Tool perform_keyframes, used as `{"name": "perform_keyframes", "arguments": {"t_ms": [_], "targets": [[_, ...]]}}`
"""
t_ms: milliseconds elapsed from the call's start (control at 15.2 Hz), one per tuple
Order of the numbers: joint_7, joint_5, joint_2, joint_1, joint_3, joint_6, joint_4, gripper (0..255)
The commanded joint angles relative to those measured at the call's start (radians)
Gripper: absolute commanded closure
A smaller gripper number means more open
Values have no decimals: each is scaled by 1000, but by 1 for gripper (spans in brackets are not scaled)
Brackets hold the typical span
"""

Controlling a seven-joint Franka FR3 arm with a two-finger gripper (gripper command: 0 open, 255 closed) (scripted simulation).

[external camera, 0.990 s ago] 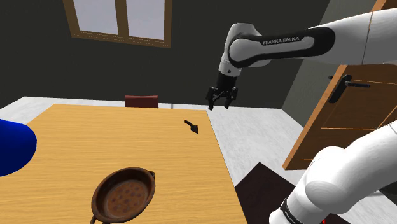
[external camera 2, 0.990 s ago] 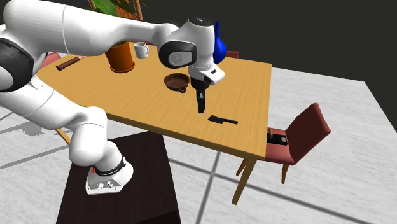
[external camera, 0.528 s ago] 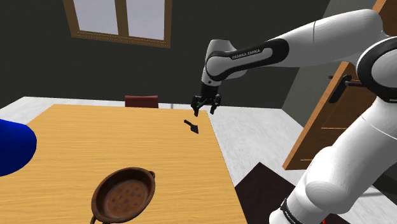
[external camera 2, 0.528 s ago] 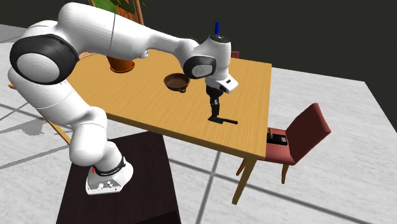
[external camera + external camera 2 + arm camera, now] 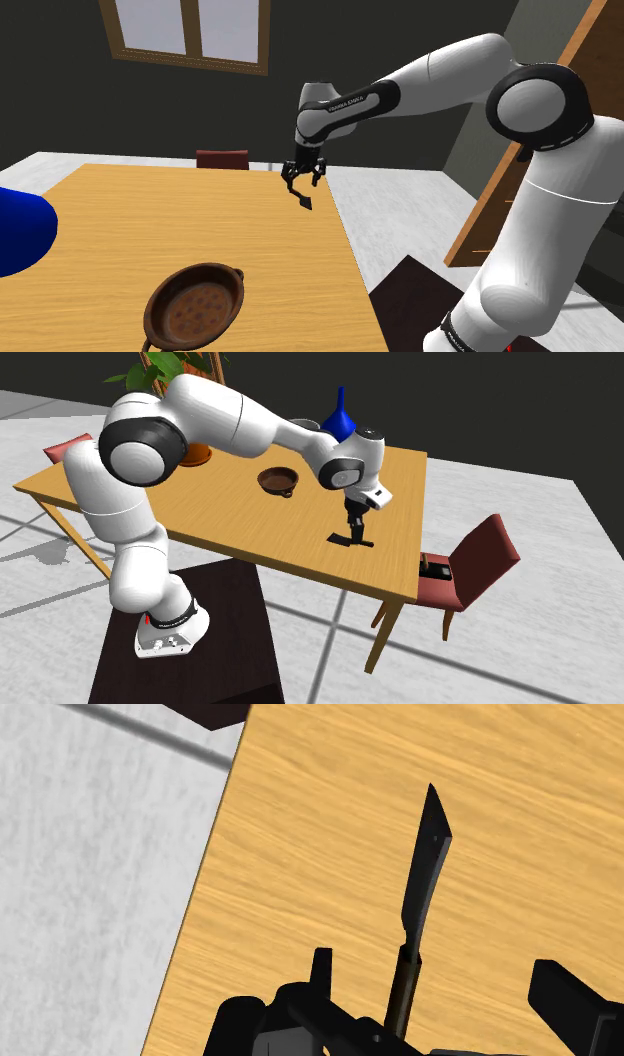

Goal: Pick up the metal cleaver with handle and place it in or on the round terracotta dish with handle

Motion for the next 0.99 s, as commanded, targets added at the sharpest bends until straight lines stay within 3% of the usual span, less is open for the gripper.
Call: {"name": "perform_keyframes", "arguments": {"t_ms": [0, 330, 858, 924], "targets": [[2, -1, 17, 1, 0, 22, -4, 0], [2, -1, 54, 2, 1, 90, -35, 0], [2, -1, 54, 2, 1, 90, -35, 0], [2, -1, 54, 2, 1, 90, -35, 255]]}}
